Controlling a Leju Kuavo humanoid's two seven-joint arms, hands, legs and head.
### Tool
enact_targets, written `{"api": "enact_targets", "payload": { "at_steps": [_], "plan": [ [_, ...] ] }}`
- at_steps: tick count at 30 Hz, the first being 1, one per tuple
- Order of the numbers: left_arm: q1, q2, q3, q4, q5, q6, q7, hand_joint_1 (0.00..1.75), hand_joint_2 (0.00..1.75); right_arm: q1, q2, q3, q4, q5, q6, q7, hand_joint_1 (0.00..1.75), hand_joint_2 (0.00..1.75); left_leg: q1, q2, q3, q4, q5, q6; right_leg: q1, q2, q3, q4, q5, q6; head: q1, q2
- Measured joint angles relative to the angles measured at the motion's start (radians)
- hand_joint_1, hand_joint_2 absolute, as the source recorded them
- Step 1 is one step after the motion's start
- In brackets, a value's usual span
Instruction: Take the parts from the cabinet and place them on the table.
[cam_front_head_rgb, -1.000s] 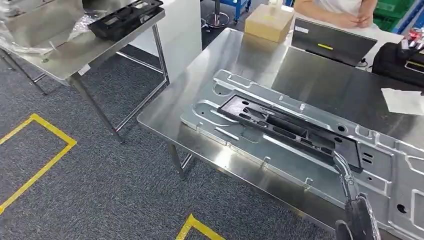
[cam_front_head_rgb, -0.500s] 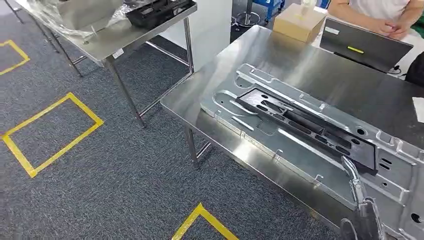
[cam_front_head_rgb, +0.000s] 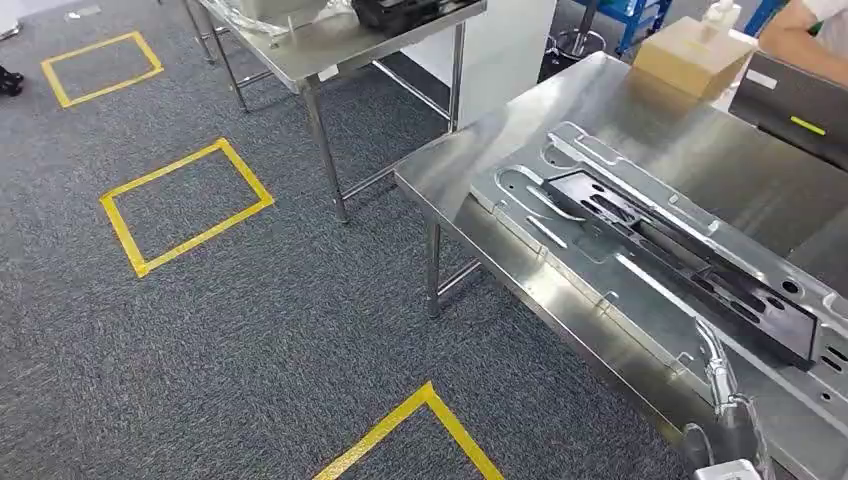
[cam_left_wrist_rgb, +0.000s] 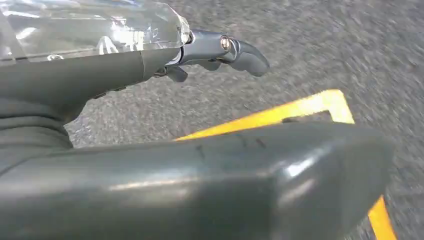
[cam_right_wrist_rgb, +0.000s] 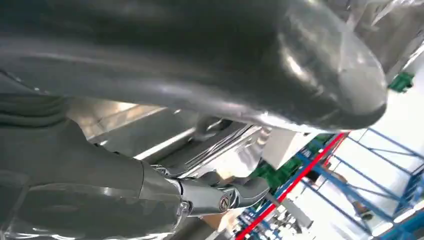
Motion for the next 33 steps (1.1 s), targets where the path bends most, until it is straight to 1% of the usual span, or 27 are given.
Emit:
{"api": "enact_targets", "payload": {
  "at_steps": [1, 2, 4, 5, 6, 7, 8, 9, 10, 11, 14, 15, 16, 17, 19, 20, 21, 22, 24, 25, 26, 27, 28, 30, 31, 32, 33],
  "plan": [
    [-0.001, -0.001, 0.0, 0.002, 0.0, 0.002, 0.001, 0.0, 0.0, -0.005, 0.0, 0.0, 0.005, 0.0, 0.002, 0.0, 0.0, 0.0, 0.003, -0.004, -0.01, -0.002, 0.016, 0.003, -0.007, 0.06, -0.008, 0.015, -0.032, 0.009, 0.0, 0.0],
    [-0.002, -0.001, 0.0, 0.004, 0.001, 0.006, 0.001, 0.0, 0.0, -0.003, -0.002, -0.002, 0.009, 0.0, 0.002, 0.0, 0.0, 0.0, 0.003, -0.015, -0.028, -0.002, 0.027, 0.014, -0.008, 0.109, -0.021, 0.056, -0.093, 0.011, 0.0, 0.0],
    [-0.003, -0.001, 0.0, 0.007, 0.003, 0.009, 0.001, 0.0, 0.0, -0.003, -0.009, -0.003, 0.021, 0.002, 0.003, 0.0, 0.0, 0.0, 0.002, -0.037, -0.06, 0.005, 0.05, 0.019, -0.008, 0.144, -0.056, 0.195, -0.202, 0.013, 0.0, 0.0],
    [-0.003, -0.001, 0.0, 0.009, 0.005, 0.011, 0.001, 0.0, 0.0, -0.004, -0.01, -0.003, 0.027, 0.003, 0.003, 0.0, 0.0, 0.0, 0.001, -0.048, -0.076, 0.009, 0.061, 0.018, -0.008, 0.147, -0.066, 0.252, -0.223, 0.015, 0.0, 0.0],
    [-0.003, -0.001, 0.0, 0.009, 0.009, 0.016, 0.002, 0.0, 0.0, -0.006, -0.013, -0.003, 0.035, 0.007, 0.003, 0.0, 0.0, 0.0, 0.001, -0.061, -0.096, 0.016, 0.072, 0.016, -0.008, 0.148, -0.064, 0.283, -0.213, 0.016, 0.0, 0.0],
    [-0.002, -0.001, 0.0, 0.01, 0.01, 0.021, 0.002, 0.0, 0.0, -0.008, -0.018, -0.002, 0.042, 0.011, 0.002, 0.0, 0.0, 0.0, 0.001, -0.075, -0.118, 0.025, 0.082, 0.014, -0.01, 0.149, -0.04, 0.267, -0.175, 0.017, 0.0, 0.0],
    [-0.002, -0.001, 0.0, 0.013, 0.011, 0.023, 0.002, 0.0, 0.0, -0.01, -0.022, 0.0, 0.047, 0.017, 0.0, 0.0, 0.0, 0.0, 0.003, -0.085, -0.135, 0.033, 0.089, 0.012, -0.011, 0.15, -0.007, 0.225, -0.138, 0.017, 0.0, 0.0],
    [-0.002, -0.001, 0.0, 0.016, 0.013, 0.026, 0.002, 0.0, 0.0, -0.012, -0.026, 0.006, 0.051, 0.022, -0.005, 0.0, 0.0, 0.0, 0.004, -0.1, -0.155, 0.045, 0.097, 0.006, -0.013, 0.159, 0.052, 0.141, -0.101, 0.015, 0.0, 0.0],
    [-0.003, -0.001, 0.0, 0.018, 0.018, 0.027, 0.002, 0.0, 0.0, -0.016, -0.031, 0.013, 0.055, 0.023, -0.009, 0.0, 0.0, 0.0, 0.005, -0.111, -0.172, 0.059, 0.104, 0.002, -0.017, 0.193, 0.11, 0.05, -0.1, 0.012, 0.0, 0.0],
    [-0.004, -0.001, 0.0, 0.018, 0.019, 0.03, 0.003, 0.0, 0.0, -0.023, -0.036, 0.021, 0.06, 0.024, -0.011, 0.003, 0.0, 0.0, 0.0, -0.12, -0.187, 0.068, 0.11, -0.005, -0.014, 0.232, 0.144, -0.012, -0.134, 0.008, 0.0, 0.0],
    [-0.003, 0.0, 0.0, 0.019, 0.021, 0.039, 0.006, 0.0, 0.0, -0.036, -0.049, 0.043, 0.075, 0.029, -0.023, 0.011, 0.0, 0.0, 0.003, -0.15, -0.197, 0.067, 0.14, -0.022, -0.008, 0.213, 0.13, -0.009, -0.129, -0.005, -0.001, 0.0],
    [0.0, 0.0, 0.0, 0.019, 0.021, 0.042, 0.006, 0.0, 0.0, -0.044, -0.052, 0.055, 0.081, 0.035, -0.025, 0.016, 0.0, 0.0, 0.0, -0.166, -0.203, 0.064, 0.153, -0.03, -0.012, 0.195, 0.123, -0.013, -0.116, -0.016, -0.001, 0.0],
    [0.0, 0.002, 0.001, 0.02, 0.023, 0.044, 0.006, 0.0, 0.0, -0.055, -0.053, 0.066, 0.087, 0.042, -0.029, 0.021, 0.0, 0.0, 0.004, -0.134, -0.212, 0.079, 0.128, -0.031, -0.015, 0.175, 0.114, -0.016, -0.103, -0.028, -0.001, 0.0],
    [-0.002, 0.002, 0.001, 0.023, 0.024, 0.046, 0.006, 0.0, 0.0, -0.058, -0.056, 0.076, 0.092, 0.049, -0.031, 0.027, 0.0, 0.0, 0.004, -0.098, -0.226, 0.117, 0.07, -0.033, -0.013, 0.167, 0.102, -0.016, -0.093, -0.037, -0.001, 0.0],
    [-0.004, 0.002, 0.001, 0.023, 0.024, 0.047, 0.005, 0.0, 0.0, -0.057, -0.058, 0.09, 0.099, 0.057, -0.042, 0.037, 0.0, 0.0, 0.013, -0.066, -0.258, 0.259, -0.054, -0.044, -0.006, 0.134, 0.076, -0.015, -0.073, -0.043, -0.001, 0.0],
    [-0.004, 0.002, 0.001, 0.023, 0.024, 0.047, 0.005, 0.0, 0.0, -0.062, -0.059, 0.097, 0.104, 0.058, -0.044, 0.04, 0.0, 0.0, 0.017, -0.061, -0.268, 0.327, -0.085, -0.048, -0.005, 0.12, 0.062, -0.013, -0.063, -0.042, -0.001, 0.0],
    [-0.003, 0.002, 0.001, 0.023, 0.027, 0.047, 0.005, 0.0, 0.0, -0.067, -0.061, 0.103, 0.109, 0.058, -0.046, 0.044, 0.0, 0.0, 0.021, -0.059, -0.269, 0.373, -0.083, -0.052, -0.004, 0.109, 0.048, -0.012, -0.052, -0.04, -0.002, 0.0],
    [-0.003, 0.002, 0.001, 0.024, 0.028, 0.046, 0.005, 0.0, 0.0, -0.072, -0.063, 0.107, 0.114, 0.059, -0.047, 0.048, 0.0, 0.0, 0.024, -0.056, -0.254, 0.387, -0.049, -0.055, -0.004, 0.092, 0.03, -0.01, -0.041, -0.037, -0.002, 0.0],
    [-0.004, 0.002, 0.001, 0.024, 0.03, 0.043, 0.003, 0.0, 0.0, -0.079, -0.063, 0.114, 0.122, 0.06, -0.048, 0.053, 0.0, 0.0, 0.03, -0.044, -0.165, 0.294, 0.025, -0.058, -0.003, 0.065, -0.001, -0.005, -0.021, -0.031, -0.002, 0.0],
    [-0.005, 0.002, 0.0, 0.024, 0.03, 0.042, 0.002, 0.0, 0.0, -0.082, -0.064, 0.118, 0.125, 0.063, -0.048, 0.056, 0.0, 0.0, 0.03, -0.022, -0.092, 0.2, 0.029, -0.056, -0.003, 0.056, -0.012, -0.003, -0.012, -0.026, -0.002, 0.0],
    [-0.006, 0.002, 0.0, 0.024, 0.031, 0.04, 0.0, 0.0, 0.0, -0.084, -0.064, 0.121, 0.128, 0.064, -0.048, 0.058, 0.0, 0.0, 0.027, 0.016, -0.009, 0.103, -0.002, -0.052, -0.001, 0.048, -0.015, -0.002, -0.006, -0.02, -0.002, 0.0],
    [-0.009, 0.002, -0.001, 0.024, 0.031, 0.039, -0.002, 0.0, 0.0, -0.086, -0.064, 0.122, 0.13, 0.066, -0.049, 0.057, 0.0, 0.0, 0.018, 0.02, 0.032, 0.018, -0.026, -0.048, -0.002, 0.035, -0.019, 0.003, 0.0, -0.012, -0.001, 0.0],
    [-0.01, 0.002, -0.001, 0.024, 0.033, 0.037, -0.003, 0.0, 0.0, -0.09, -0.064, 0.124, 0.133, 0.069, -0.049, 0.059, 0.0, 0.0, 0.015, 0.013, 0.025, 0.007, -0.033, -0.04, -0.003, 0.022, -0.024, 0.003, 0.012, -0.006, -0.001, 0.0],
    [-0.005, 0.003, -0.001, 0.024, 0.037, 0.037, -0.002, 0.0, 0.0, -0.105, -0.064, 0.136, 0.141, 0.071, -0.047, 0.063, 0.0, 0.0, 0.006, -0.006, 0.006, 0.007, -0.016, -0.022, -0.011, 0.001, -0.027, -0.002, 0.032, 0.009, -0.001, 0.0],
    [-0.003, 0.002, 0.0, 0.024, 0.037, 0.036, -0.002, 0.0, 0.0, -0.114, -0.064, 0.141, 0.148, 0.071, -0.045, 0.067, 0.0, 0.0, 0.013, -0.012, 0.0, -0.001, 0.001, -0.012, -0.018, 0.033, -0.034, 0.008, 0.016, 0.019, -0.001, 0.0],
    [-0.005, 0.001, 0.0, 0.025, 0.037, 0.035, 0.0, 0.0, 0.0, -0.116, -0.066, 0.145, 0.155, 0.072, -0.041, 0.07, 0.0, 0.0, 0.01, -0.02, -0.013, -0.001, 0.011, -0.005, -0.019, 0.089, -0.044, 0.031, -0.031, 0.022, -0.001, 0.0],
    [-0.006, 0.001, 0.0, 0.025, 0.037, 0.035, 0.0, 0.0, 0.0, -0.116, -0.067, 0.148, 0.161, 0.075, -0.038, 0.074, 0.0, 0.0, 0.008, -0.027, -0.027, 0.001, 0.024, 0.005, -0.017, 0.124, -0.056, 0.082, -0.093, 0.021, -0.001, 0.0]
  ]
}}
